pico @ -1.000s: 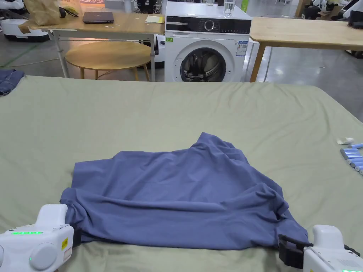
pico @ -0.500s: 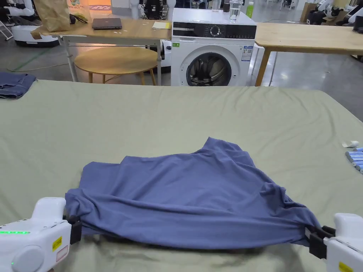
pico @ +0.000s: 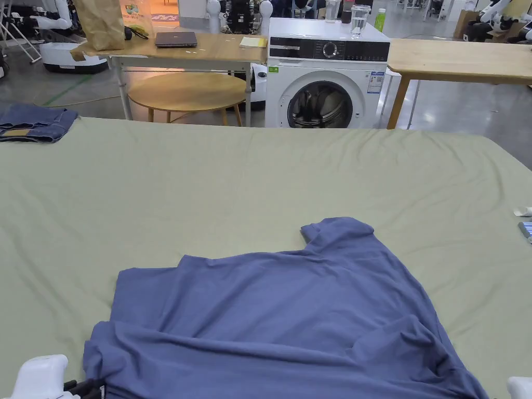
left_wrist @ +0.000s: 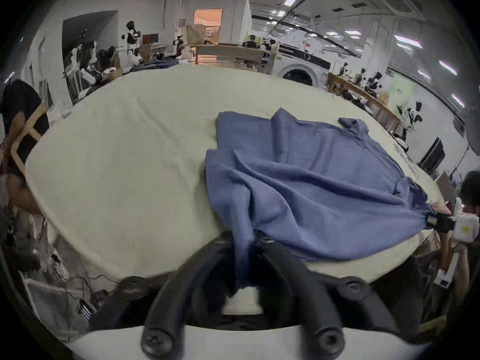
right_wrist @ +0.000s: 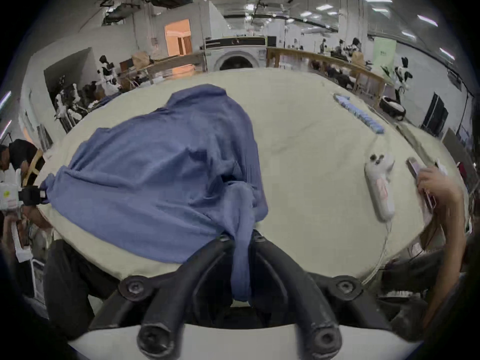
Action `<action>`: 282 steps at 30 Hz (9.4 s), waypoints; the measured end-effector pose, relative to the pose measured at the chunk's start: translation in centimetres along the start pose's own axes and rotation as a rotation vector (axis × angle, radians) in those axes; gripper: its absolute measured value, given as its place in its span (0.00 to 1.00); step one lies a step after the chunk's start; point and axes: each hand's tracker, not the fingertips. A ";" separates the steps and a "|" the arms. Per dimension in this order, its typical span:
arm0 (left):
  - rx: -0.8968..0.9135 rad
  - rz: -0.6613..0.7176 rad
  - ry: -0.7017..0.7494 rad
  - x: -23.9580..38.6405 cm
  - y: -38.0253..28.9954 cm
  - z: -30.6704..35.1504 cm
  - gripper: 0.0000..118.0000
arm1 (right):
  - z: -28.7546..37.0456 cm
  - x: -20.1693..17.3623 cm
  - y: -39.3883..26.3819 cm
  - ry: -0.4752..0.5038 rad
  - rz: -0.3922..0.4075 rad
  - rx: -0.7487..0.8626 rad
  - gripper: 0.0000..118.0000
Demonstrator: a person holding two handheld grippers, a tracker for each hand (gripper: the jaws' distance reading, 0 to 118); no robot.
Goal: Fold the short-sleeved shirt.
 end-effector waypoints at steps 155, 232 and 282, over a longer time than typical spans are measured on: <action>0.219 -0.104 -0.082 3.1 5.1 1.5 0.06 | 5.7 -13.6 4.8 0.067 0.098 0.464 0.01; 0.007 0.812 -0.738 4.2 -3.2 -9.2 0.11 | 7.8 -11.5 1.9 0.070 0.126 0.418 0.01; -0.196 0.046 -0.584 25.2 -2.9 -7.3 0.00 | 6.5 -6.8 0.6 0.102 0.067 0.392 0.01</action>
